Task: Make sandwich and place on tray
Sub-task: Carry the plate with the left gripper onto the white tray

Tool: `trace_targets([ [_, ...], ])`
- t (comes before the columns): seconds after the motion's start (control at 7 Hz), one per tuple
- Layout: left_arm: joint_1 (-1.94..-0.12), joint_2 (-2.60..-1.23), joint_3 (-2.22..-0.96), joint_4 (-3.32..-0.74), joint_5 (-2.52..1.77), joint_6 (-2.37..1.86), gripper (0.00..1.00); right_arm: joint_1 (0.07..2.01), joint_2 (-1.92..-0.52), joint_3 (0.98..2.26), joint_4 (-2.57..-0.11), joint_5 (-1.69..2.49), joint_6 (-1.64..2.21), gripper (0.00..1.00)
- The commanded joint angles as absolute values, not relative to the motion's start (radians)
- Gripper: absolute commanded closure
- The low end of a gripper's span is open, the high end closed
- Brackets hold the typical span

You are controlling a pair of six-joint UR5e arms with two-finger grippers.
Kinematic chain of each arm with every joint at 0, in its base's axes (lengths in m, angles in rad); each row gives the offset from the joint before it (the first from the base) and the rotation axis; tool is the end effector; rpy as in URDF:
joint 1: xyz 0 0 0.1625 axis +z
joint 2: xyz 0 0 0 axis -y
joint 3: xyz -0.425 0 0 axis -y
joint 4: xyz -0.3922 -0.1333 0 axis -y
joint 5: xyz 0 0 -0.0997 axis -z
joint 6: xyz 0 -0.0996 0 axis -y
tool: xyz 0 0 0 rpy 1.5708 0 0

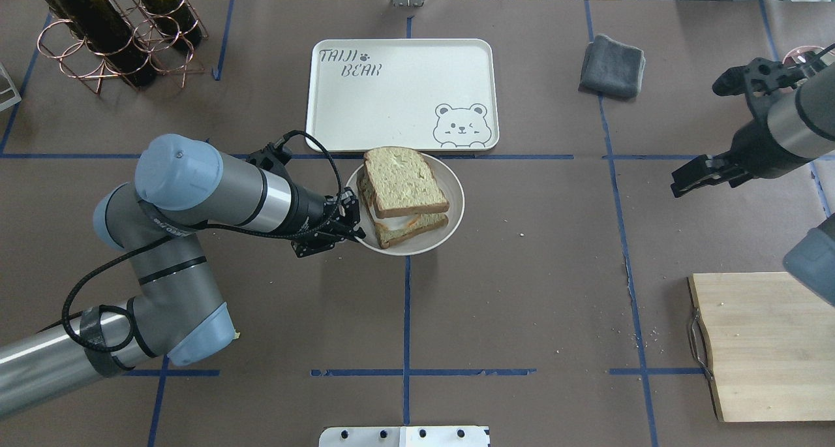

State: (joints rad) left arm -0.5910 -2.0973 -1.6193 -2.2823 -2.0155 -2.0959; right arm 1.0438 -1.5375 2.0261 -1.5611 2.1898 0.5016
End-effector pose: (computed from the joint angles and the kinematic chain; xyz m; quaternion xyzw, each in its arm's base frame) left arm 0.4951 -0.4412 0.2462 -0.1571 0.5905 -0.3011 0.7321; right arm -0.1796 -0.4587 0.4268 0.0593 -0.3725 -0.0868 0.9220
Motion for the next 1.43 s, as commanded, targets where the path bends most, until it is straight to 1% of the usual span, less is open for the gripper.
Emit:
trace_targets([
  [0.0, -0.643, -2.205, -1.485, -2.276, -1.920, -2.224, 1.00, 1.158, -1.565, 1.924, -1.562, 2.191, 0.309, 0.00],
  [0.14, -0.655, -2.238, -1.447, -2.276, -1.917, -2.259, 1.00, 1.201, -1.557, 1.869, -1.557, 2.191, 0.252, 0.00],
  [0.29, -0.660, -2.271, -1.398, -2.278, -1.878, -2.294, 1.00, 1.239, -1.555, 1.840, -1.557, 2.198, 0.191, 0.00],
  [0.43, -0.660, -2.326, -1.315, -2.278, -1.826, -2.316, 1.00, 1.277, -1.557, 1.818, -1.559, 2.257, 0.175, 0.00],
  [0.71, -0.660, -2.416, -1.139, -2.331, -1.755, -2.328, 1.00, 1.289, -1.565, 1.816, -1.560, 2.281, 0.169, 0.00],
  [0.86, -0.660, -2.427, -1.079, -2.389, -1.752, -2.336, 1.00, 1.289, -1.565, 1.818, -1.560, 2.281, 0.169, 0.00],
  [1.0, -0.658, -2.446, -1.047, -2.402, -1.693, -2.373, 1.00, 1.289, -1.565, 1.818, -1.560, 2.281, 0.169, 0.00],
  [1.14, -0.655, -2.482, -0.970, -2.449, -1.659, -2.420, 1.00, 1.290, -1.563, 1.818, -1.560, 2.281, 0.169, 0.00],
  [1.29, -0.653, -2.496, -0.938, -2.463, -1.658, -2.422, 1.00, 1.290, -1.563, 1.816, -1.560, 2.281, 0.169, 0.00],
])
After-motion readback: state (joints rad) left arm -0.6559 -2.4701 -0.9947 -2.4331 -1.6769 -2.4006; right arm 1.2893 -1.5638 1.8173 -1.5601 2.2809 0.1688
